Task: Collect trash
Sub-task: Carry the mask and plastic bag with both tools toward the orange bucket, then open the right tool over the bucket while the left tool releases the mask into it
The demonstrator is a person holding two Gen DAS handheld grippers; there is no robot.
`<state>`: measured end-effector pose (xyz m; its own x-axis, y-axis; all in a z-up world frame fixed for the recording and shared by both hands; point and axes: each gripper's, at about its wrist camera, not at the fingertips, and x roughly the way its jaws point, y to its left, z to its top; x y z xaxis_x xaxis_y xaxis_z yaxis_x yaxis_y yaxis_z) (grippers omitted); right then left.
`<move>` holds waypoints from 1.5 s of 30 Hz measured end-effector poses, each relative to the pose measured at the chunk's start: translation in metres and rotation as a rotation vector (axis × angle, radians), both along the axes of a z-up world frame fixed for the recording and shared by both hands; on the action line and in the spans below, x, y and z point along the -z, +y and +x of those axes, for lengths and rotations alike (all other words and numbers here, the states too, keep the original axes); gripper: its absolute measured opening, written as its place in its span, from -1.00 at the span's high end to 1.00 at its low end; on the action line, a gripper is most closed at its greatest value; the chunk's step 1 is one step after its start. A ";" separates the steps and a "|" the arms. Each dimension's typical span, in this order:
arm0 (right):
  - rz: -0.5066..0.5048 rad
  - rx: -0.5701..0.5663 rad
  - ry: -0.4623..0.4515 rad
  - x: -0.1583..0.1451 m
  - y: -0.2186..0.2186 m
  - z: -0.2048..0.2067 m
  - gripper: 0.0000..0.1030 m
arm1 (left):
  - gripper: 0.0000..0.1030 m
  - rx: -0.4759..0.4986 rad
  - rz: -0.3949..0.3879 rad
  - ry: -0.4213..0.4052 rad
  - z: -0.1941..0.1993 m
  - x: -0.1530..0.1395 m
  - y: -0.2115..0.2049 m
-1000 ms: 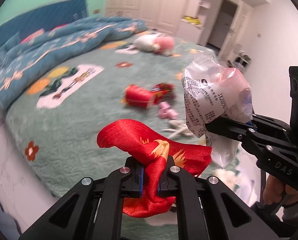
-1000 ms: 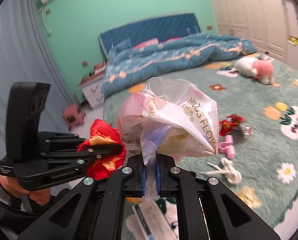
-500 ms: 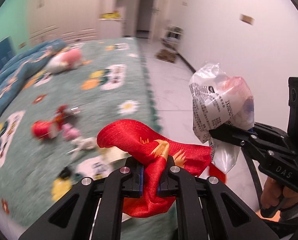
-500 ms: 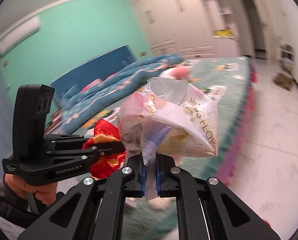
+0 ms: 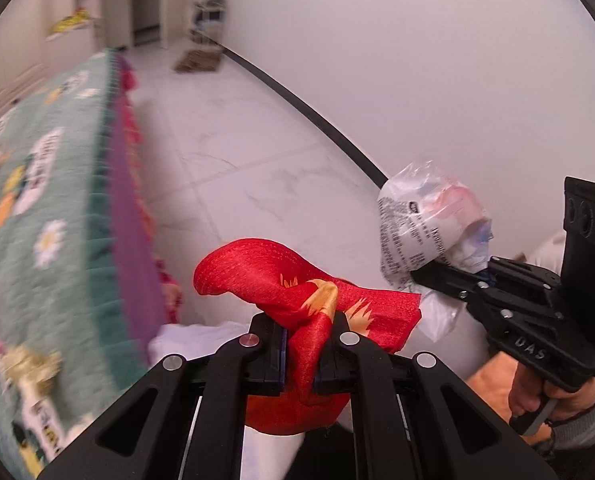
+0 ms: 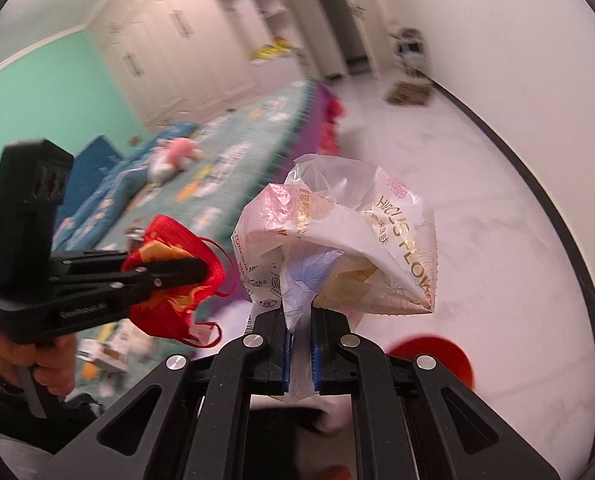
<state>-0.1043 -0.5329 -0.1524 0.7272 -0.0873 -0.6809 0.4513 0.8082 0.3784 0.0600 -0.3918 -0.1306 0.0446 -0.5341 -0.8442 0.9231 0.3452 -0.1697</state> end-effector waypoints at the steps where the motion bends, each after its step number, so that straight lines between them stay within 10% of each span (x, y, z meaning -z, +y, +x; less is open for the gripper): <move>1: 0.010 0.016 0.014 0.008 -0.006 -0.003 0.84 | 0.81 0.018 0.009 0.008 -0.003 0.006 -0.006; 21: 0.350 0.192 0.311 0.238 -0.070 -0.042 0.83 | 0.81 0.117 0.262 0.246 -0.024 0.160 -0.107; 25: 0.376 0.203 0.348 0.262 -0.071 -0.025 0.42 | 0.81 0.106 0.294 0.249 -0.026 0.170 -0.111; 27: 0.385 0.208 0.347 0.267 -0.073 -0.025 0.11 | 0.81 0.103 0.313 0.255 -0.025 0.176 -0.113; 39: 0.328 0.290 0.362 0.255 -0.081 -0.041 -0.14 | 0.80 0.142 0.361 0.271 -0.037 0.192 -0.127; 45: 0.251 0.371 0.372 0.235 -0.091 -0.065 -0.14 | -0.13 0.159 0.355 0.240 -0.043 0.191 -0.131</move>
<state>-0.1688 -0.6242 -0.3876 0.3862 -0.0932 -0.9177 0.8265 0.4766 0.2995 0.0175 -0.5232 -0.3216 -0.2335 -0.1946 -0.9527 0.9183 0.2779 -0.2818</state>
